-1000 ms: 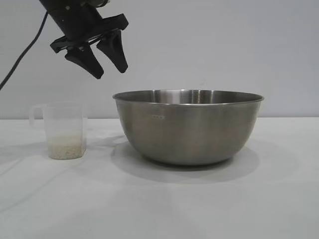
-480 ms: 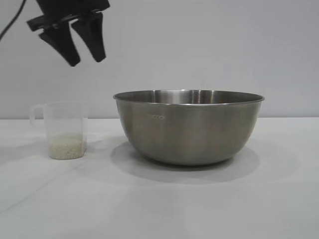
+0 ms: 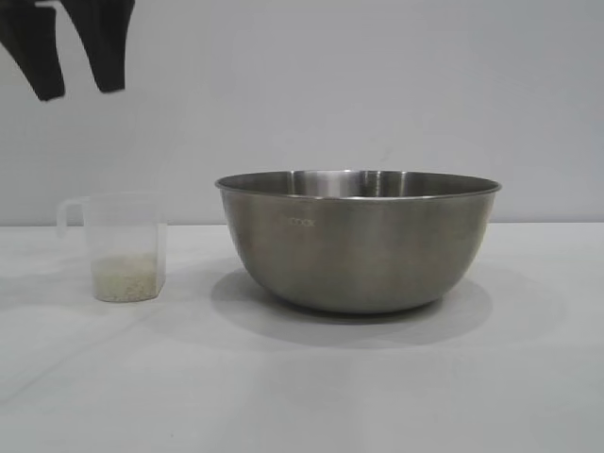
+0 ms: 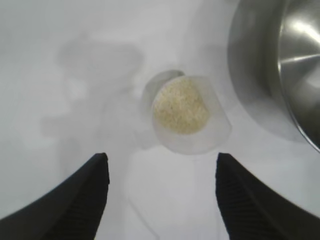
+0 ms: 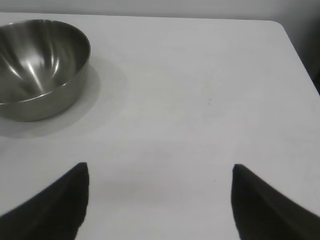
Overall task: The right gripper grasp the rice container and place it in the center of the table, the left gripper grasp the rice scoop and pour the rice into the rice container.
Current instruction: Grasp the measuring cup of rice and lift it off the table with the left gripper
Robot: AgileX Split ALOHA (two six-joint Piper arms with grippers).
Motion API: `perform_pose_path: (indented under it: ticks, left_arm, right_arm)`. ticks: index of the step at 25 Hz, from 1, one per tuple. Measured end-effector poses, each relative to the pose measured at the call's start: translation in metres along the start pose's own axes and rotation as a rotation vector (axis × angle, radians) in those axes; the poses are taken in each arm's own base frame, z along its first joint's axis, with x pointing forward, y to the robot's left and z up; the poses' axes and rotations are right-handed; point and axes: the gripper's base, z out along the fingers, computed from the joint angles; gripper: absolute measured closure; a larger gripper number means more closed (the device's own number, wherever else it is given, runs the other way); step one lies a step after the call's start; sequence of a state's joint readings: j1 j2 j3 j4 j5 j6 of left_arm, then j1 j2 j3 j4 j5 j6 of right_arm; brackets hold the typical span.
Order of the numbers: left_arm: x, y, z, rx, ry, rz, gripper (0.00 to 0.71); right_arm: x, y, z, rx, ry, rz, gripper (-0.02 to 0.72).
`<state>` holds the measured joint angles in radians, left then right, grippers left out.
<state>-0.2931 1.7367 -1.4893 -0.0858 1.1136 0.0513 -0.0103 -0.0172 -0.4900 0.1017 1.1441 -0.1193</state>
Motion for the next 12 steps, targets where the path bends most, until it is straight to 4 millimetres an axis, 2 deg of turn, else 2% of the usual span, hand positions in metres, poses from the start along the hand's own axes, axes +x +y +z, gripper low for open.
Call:
perform_pose_path:
  ticks: [7, 12]
  left_arm:
    - [0.02, -0.004, -0.048, 0.0, -0.008, -0.011, 0.324]
    - [0.03, -0.006, -0.073, -0.005, -0.071, -0.005, 0.324]
  right_arm:
    - [0.0, 0.0, 0.0, 0.0, 0.0, 0.0, 0.178]
    - [0.0, 0.0, 0.0, 0.0, 0.0, 0.0, 0.178]
